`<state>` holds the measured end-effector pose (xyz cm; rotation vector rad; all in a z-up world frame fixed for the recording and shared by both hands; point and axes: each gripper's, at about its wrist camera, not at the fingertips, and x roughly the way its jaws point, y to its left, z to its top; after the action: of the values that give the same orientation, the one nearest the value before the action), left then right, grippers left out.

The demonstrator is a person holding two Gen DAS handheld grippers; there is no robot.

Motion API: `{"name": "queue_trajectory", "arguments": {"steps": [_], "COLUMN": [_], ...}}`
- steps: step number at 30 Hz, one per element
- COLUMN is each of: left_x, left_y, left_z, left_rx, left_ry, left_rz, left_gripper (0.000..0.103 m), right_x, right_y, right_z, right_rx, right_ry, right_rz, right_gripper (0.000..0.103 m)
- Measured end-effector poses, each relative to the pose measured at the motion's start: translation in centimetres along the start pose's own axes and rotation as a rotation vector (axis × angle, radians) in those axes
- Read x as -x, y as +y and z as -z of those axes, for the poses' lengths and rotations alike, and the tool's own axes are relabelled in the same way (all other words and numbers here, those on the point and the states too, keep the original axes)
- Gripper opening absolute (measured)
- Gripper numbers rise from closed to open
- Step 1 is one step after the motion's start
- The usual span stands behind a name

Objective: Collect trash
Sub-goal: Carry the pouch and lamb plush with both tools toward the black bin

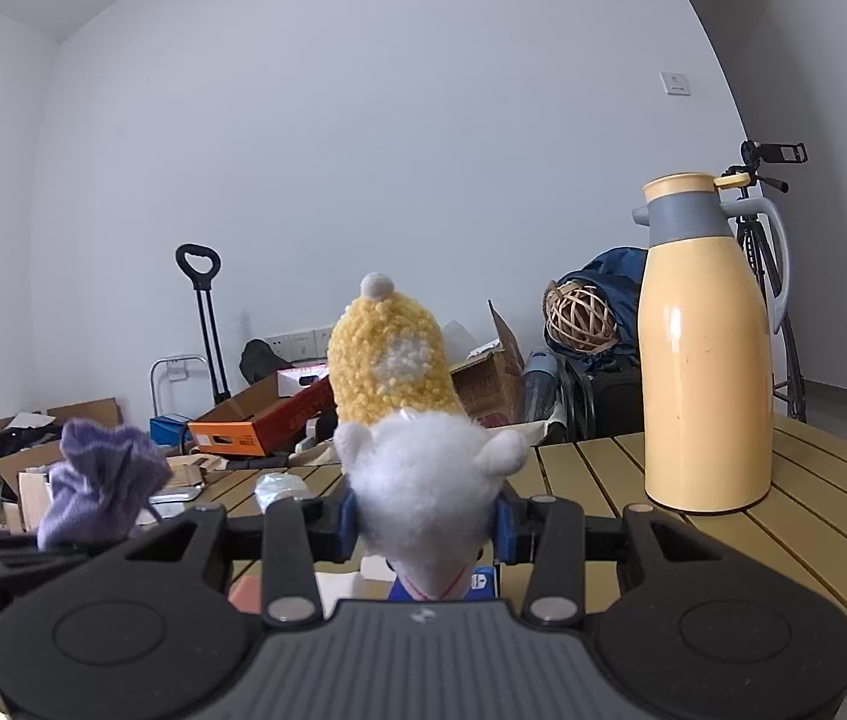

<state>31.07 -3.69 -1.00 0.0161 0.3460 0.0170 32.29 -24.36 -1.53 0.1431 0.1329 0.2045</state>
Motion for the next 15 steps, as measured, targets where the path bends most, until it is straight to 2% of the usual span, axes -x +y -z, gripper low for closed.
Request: {"name": "queue_trajectory", "arguments": {"steps": [9, 15], "left_x": [4.5, 6.8], "left_y": [0.1, 0.3], "left_z": [2.3, 4.6], "left_rx": [-0.057, -0.089], "left_ry": [0.035, 0.088], "left_rz": [0.02, 0.016], "left_gripper": [0.01, 0.01], "right_x": [5.1, 8.8], "right_y": [1.0, 1.4], "right_z": [2.2, 3.8], "right_rx": [0.03, 0.059], "right_ry": [0.046, 0.09], "right_rz": [-0.034, -0.042], "right_gripper": [0.04, 0.04]}}
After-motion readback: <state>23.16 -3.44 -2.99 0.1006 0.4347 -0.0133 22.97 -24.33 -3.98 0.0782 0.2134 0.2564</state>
